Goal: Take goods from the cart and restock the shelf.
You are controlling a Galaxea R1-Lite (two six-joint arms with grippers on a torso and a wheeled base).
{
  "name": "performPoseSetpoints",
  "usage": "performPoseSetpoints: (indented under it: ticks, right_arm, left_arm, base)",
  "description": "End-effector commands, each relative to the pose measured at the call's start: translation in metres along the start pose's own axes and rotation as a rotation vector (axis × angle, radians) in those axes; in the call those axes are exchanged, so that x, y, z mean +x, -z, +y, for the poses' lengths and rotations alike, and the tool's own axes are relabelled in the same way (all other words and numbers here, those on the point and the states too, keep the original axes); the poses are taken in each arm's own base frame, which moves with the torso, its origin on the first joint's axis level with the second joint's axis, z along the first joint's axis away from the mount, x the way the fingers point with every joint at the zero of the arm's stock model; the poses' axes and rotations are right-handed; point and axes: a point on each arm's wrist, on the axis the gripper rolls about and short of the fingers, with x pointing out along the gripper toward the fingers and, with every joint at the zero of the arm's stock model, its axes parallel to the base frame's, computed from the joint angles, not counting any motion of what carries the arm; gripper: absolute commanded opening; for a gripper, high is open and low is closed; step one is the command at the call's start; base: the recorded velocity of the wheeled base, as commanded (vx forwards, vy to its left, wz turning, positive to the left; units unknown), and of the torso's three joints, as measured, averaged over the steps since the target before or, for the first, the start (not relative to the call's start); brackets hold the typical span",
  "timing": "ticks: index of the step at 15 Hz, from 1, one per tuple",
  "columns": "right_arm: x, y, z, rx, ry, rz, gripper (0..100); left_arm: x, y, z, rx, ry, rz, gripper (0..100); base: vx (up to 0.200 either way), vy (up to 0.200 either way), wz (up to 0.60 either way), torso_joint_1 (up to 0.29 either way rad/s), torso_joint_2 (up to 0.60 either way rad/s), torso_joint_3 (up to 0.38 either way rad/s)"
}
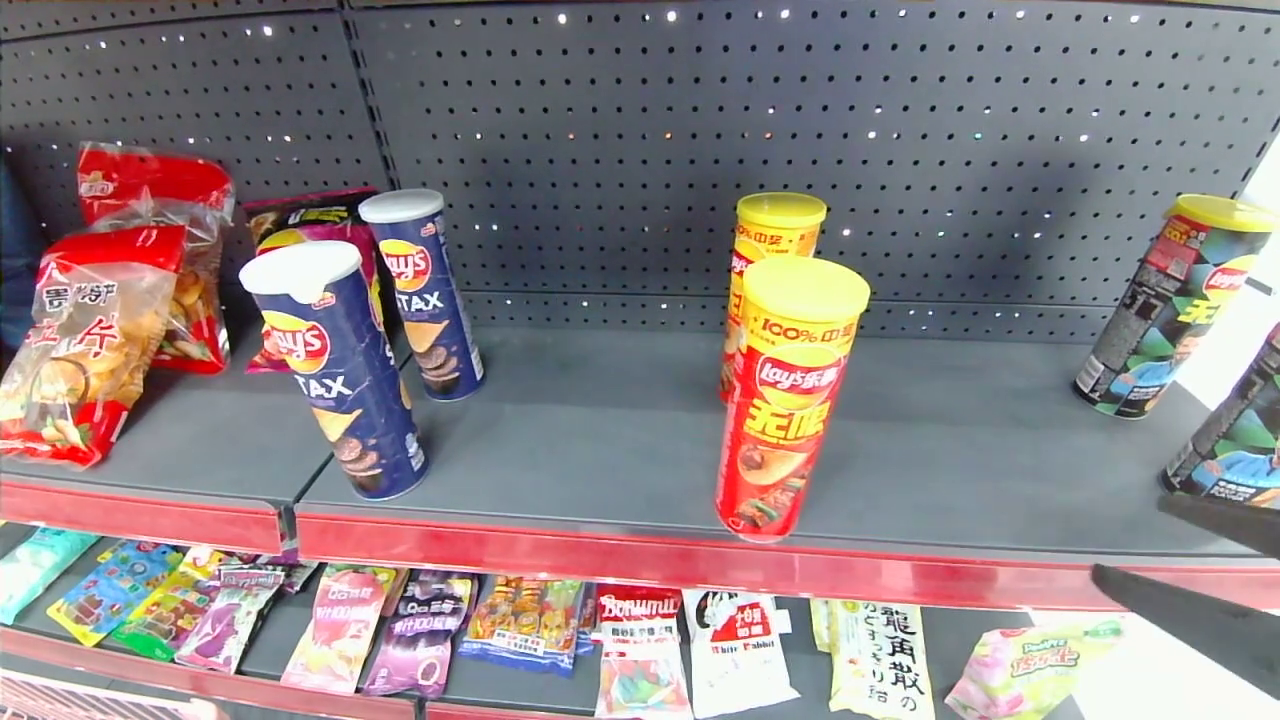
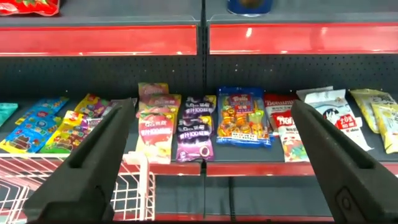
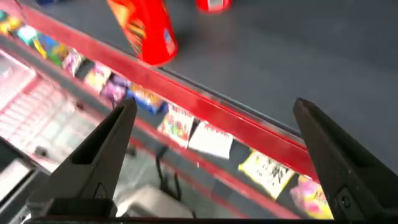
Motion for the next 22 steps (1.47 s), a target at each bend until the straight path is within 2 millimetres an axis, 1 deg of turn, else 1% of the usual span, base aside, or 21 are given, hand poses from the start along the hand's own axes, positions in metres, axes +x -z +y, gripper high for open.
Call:
performPoseSetpoints:
  ticks: [1, 3, 4, 6, 7, 9, 11, 14, 16, 17, 19, 22]
  right_arm:
    - [0.06, -0.006, -0.013, 0.016, 0.056, 0.202, 100]
    - [0.087, -0.007, -0.016, 0.005, 0.14, 0.277, 100]
    - [0.097, -0.007, -0.016, -0.002, 0.146, 0.297, 100]
    - [0.11, -0.01, -0.015, -0.008, 0.133, 0.315, 100]
    - [0.12, -0.014, -0.015, -0.011, 0.134, 0.321, 100]
    - [0.133, -0.02, -0.018, -0.02, 0.192, 0.311, 100]
    - [0.143, -0.023, -0.014, -0.039, 0.217, 0.314, 100]
    - [0.152, -0.022, -0.007, -0.059, 0.202, 0.327, 100]
    - [0.155, -0.021, -0.006, -0.063, 0.212, 0.334, 100]
    - [0.165, -0.024, 0.004, -0.051, 0.216, 0.329, 100]
    - [0.172, -0.026, 0.009, -0.056, 0.216, 0.329, 100]
    - [0.176, -0.025, 0.017, -0.07, 0.192, 0.333, 100]
  left_arm:
    - [0.0, 0.0, 0.0, 0.002, -0.001, 0.006, 100]
    - [0.0, 0.0, 0.0, 0.011, -0.001, 0.004, 100]
    - [0.0, 0.0, 0.0, 0.022, -0.001, 0.004, 100]
    - [0.0, 0.0, 0.0, 0.026, -0.001, 0.004, 100]
    - [0.0, 0.0, 0.0, 0.026, -0.001, 0.004, 100]
    - [0.0, 0.0, 0.0, 0.026, -0.001, 0.004, 100]
    - [0.0, 0.0, 0.0, 0.028, -0.001, 0.004, 100]
    - [0.0, 0.0, 0.0, 0.028, -0.001, 0.004, 100]
    - [0.0, 0.0, 0.0, 0.026, -0.001, 0.004, 100]
    - [0.0, 0.0, 0.0, 0.028, -0.001, 0.004, 100]
    - [0.0, 0.0, 0.0, 0.028, -0.001, 0.004, 100]
    - [0.0, 0.0, 0.0, 0.026, -0.001, 0.004, 100]
  base:
    - [0.0, 0.0, 0.0, 0.0, 0.0, 0.0]
    - [0.0, 0.0, 0.0, 0.0, 0.0, 0.0]
    - [0.0, 0.0, 0.0, 0.0, 0.0, 0.0]
    - [0.0, 0.0, 0.0, 0.0, 0.0, 0.0]
    - [0.0, 0.0, 0.0, 0.0, 0.0, 0.0]
    - [0.0, 0.0, 0.0, 0.0, 0.0, 0.0]
    - [0.0, 0.0, 0.0, 0.0, 0.0, 0.0]
    - [0.0, 0.0, 0.0, 0.0, 0.0, 0.0]
    - [0.0, 0.0, 0.0, 0.0, 0.0, 0.0]
    - [0.0, 0.0, 0.0, 0.0, 0.0, 0.0]
    - [0.0, 0.0, 0.0, 0.0, 0.0, 0.0]
    - [0.0, 0.0, 0.0, 0.0, 0.0, 0.0]
